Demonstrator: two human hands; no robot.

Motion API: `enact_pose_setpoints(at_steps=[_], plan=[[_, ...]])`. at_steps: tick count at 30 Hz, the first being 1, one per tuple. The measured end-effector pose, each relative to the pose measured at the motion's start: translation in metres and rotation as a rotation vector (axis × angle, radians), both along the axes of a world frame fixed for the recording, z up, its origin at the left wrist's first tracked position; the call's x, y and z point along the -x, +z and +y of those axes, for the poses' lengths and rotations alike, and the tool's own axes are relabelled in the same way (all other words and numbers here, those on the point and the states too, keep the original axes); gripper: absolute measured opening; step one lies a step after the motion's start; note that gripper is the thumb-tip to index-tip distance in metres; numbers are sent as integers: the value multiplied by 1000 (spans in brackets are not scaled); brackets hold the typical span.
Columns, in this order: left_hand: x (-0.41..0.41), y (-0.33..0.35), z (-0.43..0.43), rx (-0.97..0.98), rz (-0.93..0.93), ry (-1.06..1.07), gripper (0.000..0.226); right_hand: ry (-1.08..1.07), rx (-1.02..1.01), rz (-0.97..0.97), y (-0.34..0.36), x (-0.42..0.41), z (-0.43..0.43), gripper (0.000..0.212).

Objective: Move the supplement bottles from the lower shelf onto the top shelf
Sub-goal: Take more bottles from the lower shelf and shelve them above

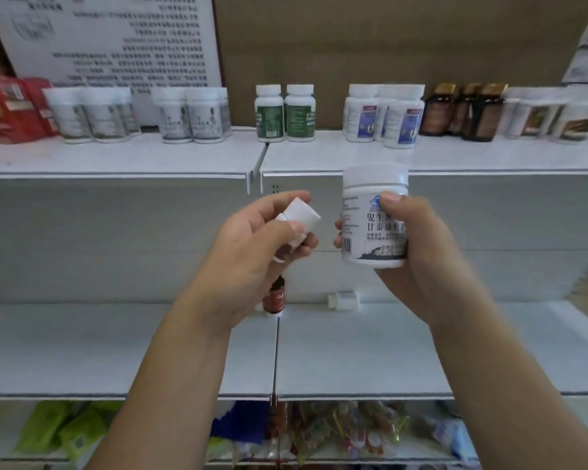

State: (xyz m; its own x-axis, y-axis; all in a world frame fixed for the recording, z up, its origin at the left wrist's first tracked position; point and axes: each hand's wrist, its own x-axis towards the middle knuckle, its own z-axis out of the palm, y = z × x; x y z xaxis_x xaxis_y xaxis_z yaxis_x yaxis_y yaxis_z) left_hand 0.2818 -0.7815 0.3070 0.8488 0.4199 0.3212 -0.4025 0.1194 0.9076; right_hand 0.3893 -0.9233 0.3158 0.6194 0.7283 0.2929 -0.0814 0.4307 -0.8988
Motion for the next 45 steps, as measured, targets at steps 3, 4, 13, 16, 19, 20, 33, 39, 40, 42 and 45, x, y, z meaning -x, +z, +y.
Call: enact_pose_setpoints(at_steps=[3,4,13,16,19,20,33,39,40,42,45], plan=[[-13,15,-8,-54,-59,19,31,-34,-16,-45,19,-8,-6,30],[-17,19,-10,-77,-75,30,29,-44,-13,-59,24,-12,-8,30],[-44,59,8,-369,-143,318,16,-128,3,-195,84,-45,-1,17],[-47,72,26,-409,-124,432,12,-161,46,-269,99,-53,23,32],[-42,80,56,-389,-83,488,14,-144,100,-319,104,-55,57,49],[-39,82,68,-369,-71,516,15,-109,118,-322,106,-55,70,49],[11,107,228,-555,148,544,11,-221,302,-610,112,-24,210,41],[13,106,274,-610,269,373,15,-360,490,-664,112,-23,263,41],[13,104,279,-591,280,346,16,-387,516,-676,110,-25,269,42],[10,101,286,-554,300,300,16,-417,550,-671,105,-29,276,40],[7,98,290,-574,331,281,12,-452,586,-695,98,-31,278,40]])
